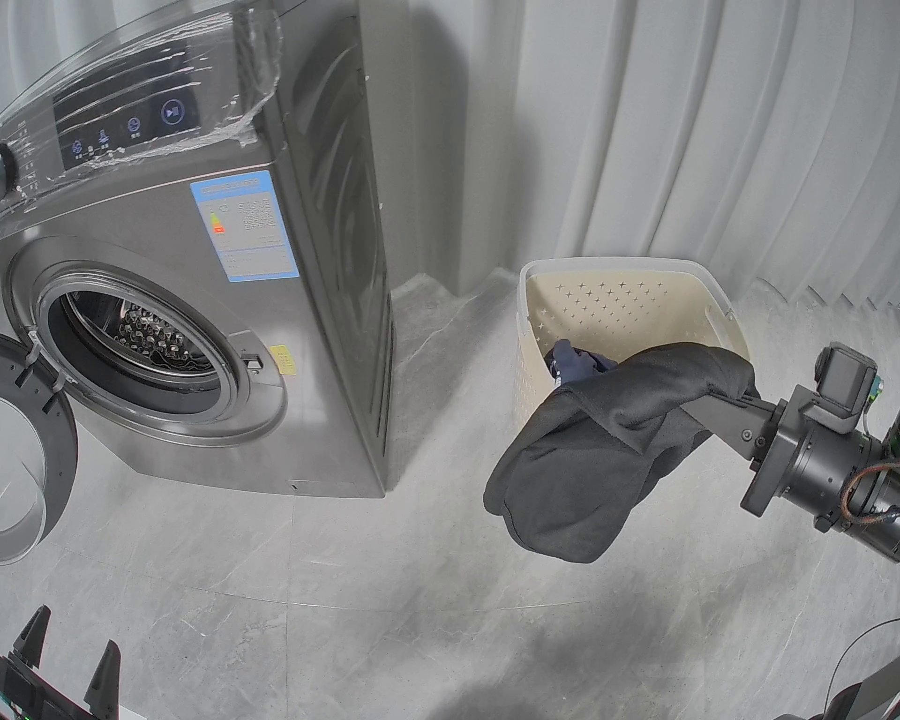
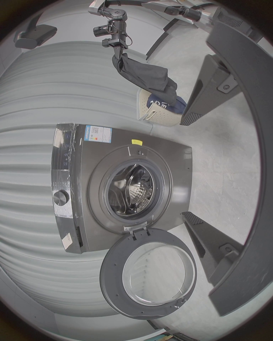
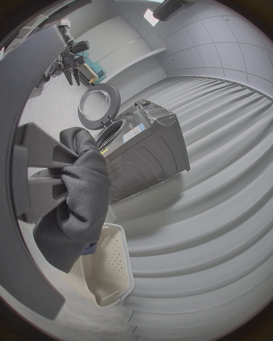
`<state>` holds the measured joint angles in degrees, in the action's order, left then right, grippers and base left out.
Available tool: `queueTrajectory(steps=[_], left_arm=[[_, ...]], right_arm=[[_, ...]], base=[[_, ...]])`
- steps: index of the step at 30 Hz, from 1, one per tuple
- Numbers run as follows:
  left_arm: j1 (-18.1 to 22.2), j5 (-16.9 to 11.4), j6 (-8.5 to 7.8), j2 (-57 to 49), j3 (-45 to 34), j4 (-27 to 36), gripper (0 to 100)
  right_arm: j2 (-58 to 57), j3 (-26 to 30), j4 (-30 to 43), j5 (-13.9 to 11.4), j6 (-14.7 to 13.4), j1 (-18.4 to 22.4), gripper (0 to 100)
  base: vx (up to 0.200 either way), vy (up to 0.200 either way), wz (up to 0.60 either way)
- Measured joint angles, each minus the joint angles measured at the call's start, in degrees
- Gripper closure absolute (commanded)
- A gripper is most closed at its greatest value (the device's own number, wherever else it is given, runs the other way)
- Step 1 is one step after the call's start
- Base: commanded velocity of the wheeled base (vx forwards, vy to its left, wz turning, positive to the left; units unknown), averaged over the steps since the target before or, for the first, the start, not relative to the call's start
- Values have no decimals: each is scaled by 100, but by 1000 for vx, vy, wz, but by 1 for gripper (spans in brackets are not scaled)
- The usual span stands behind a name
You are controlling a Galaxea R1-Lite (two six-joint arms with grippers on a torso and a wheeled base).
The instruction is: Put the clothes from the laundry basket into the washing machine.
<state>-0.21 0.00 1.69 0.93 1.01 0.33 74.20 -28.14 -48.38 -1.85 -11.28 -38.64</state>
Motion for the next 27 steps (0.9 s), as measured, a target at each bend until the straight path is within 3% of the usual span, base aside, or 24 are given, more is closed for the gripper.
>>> queueTrajectory(steps=[10,19,27], left_arm=[[2,5,2,1,0,0,0],[0,5,-17,1,0,-4,0],[5,7,-6,4,0,-9,0]], right_arm=[[7,44,18,18,-5,15,100],[41,55,22,30,4,17,100],[95,74,-2,30,-7,20,100]], base=[[0,200,0],[0,0,0],[-200,0,0]])
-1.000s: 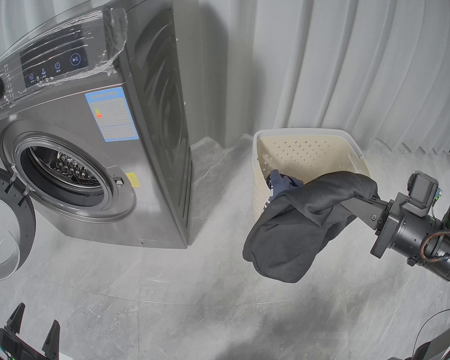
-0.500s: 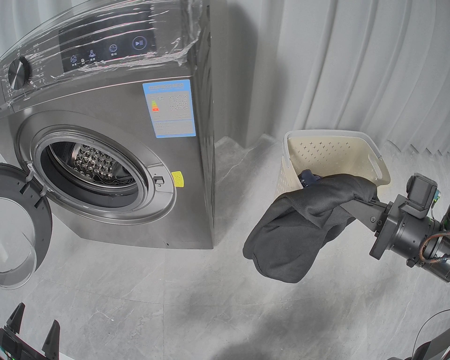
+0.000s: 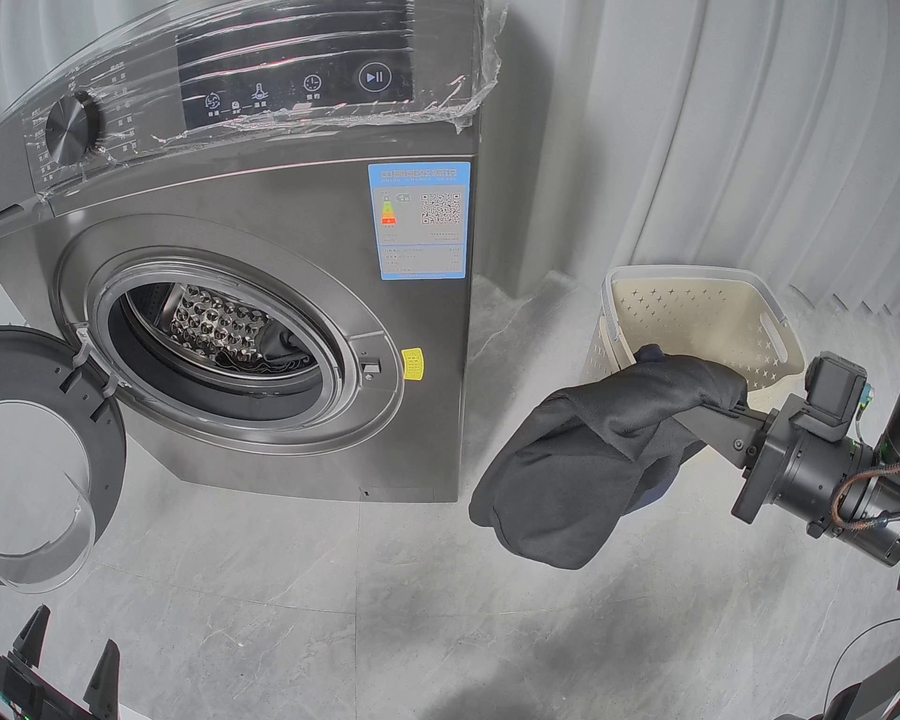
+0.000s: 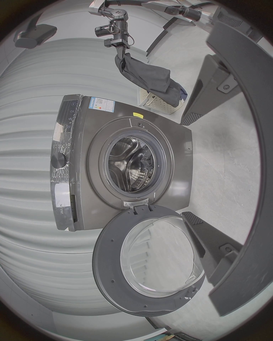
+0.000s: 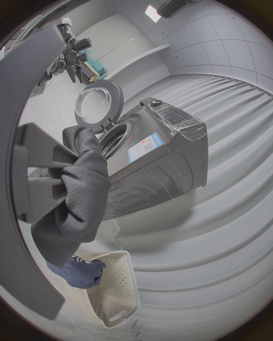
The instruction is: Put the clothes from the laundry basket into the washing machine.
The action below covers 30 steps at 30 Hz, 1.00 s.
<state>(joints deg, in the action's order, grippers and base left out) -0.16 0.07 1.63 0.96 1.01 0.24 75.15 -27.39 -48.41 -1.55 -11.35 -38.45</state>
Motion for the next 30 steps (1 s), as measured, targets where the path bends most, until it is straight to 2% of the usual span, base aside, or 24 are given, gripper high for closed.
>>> queueTrajectory(steps=[10,30], left_arm=[[0,6,20,0,0,0,0],[0,9,35,5,0,9,0]], right_arm=[[10,6,0,0,-6,6,100],[17,5,0,0,0,33,100]], base=[[-20,0,0],[0,200,0]])
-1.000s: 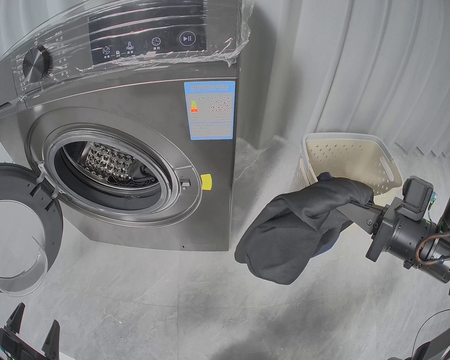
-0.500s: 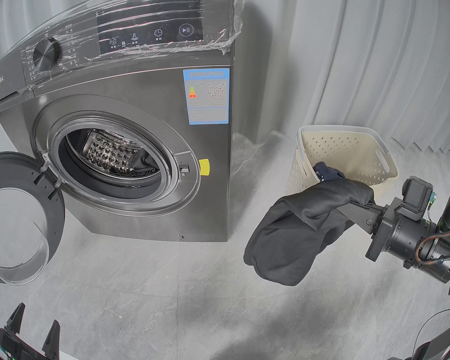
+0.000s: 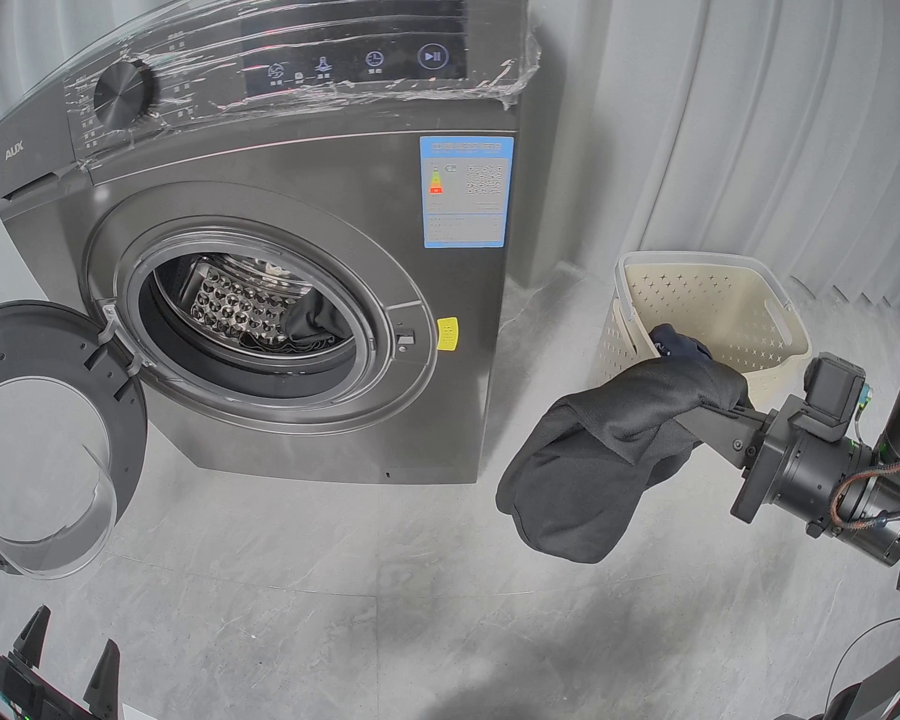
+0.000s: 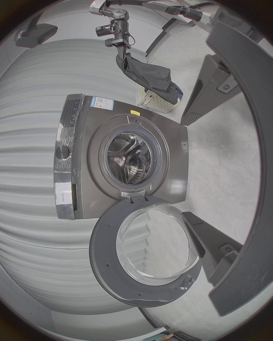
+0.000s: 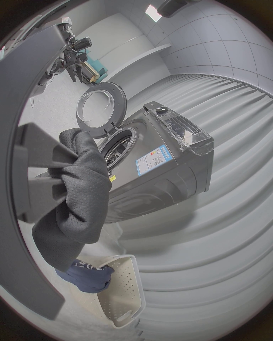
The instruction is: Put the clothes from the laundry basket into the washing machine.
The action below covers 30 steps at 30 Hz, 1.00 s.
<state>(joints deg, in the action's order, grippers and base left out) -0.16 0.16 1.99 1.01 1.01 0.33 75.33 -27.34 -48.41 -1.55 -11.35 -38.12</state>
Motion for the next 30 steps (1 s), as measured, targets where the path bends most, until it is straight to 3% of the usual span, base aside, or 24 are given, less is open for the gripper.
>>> queueTrajectory(steps=[10,22,30], left_arm=[[-5,0,-2,0,0,-4,0],[0,0,-5,2,0,-1,0],[0,0,-2,0,0,-1,0]], right_arm=[[0,0,-1,0,0,2,100],[72,6,0,16,-22,11,100],[111,9,-4,29,-24,15,100]], base=[[0,20,0],[-200,0,0],[0,0,0]])
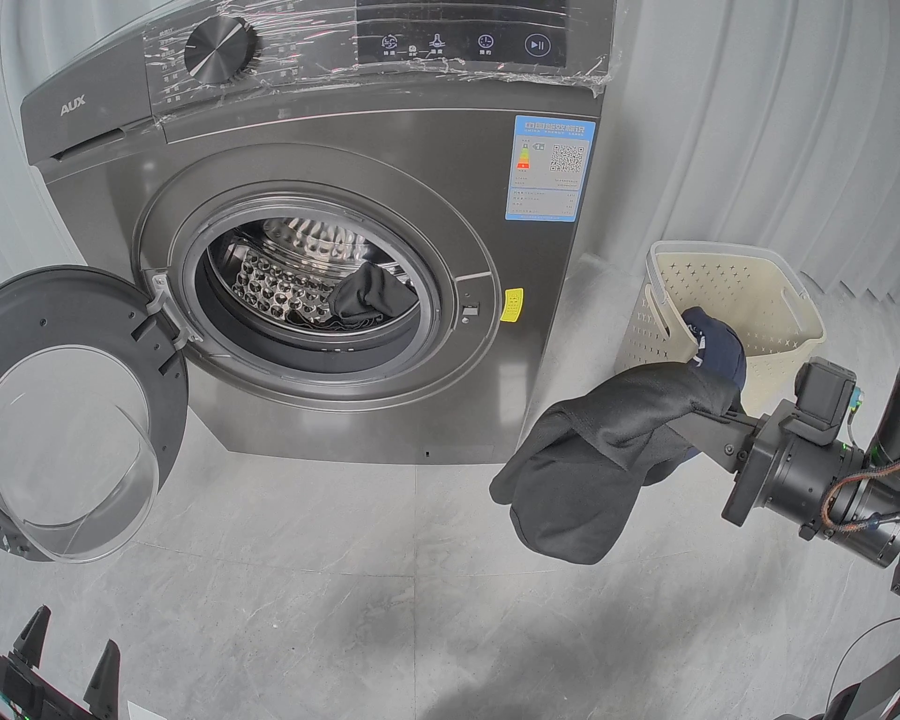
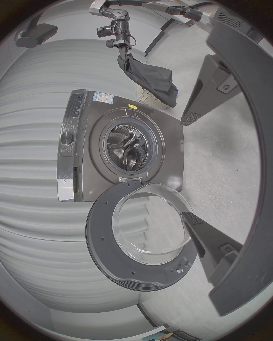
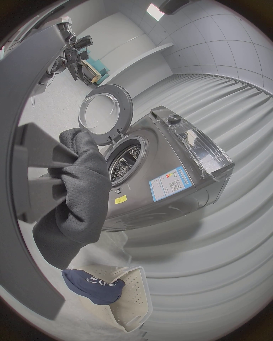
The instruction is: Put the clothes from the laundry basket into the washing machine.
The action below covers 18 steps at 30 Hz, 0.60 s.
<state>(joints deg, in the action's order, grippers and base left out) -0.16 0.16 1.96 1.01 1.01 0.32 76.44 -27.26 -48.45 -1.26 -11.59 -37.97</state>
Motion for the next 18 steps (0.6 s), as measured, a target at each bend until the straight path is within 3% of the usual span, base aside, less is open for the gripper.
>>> queueTrajectory(steps=[18], left_arm=[[-5,-2,15,2,0,1,0]], right_arm=[[13,-66,11,135,-11,197,100]], base=[[0,189,0]])
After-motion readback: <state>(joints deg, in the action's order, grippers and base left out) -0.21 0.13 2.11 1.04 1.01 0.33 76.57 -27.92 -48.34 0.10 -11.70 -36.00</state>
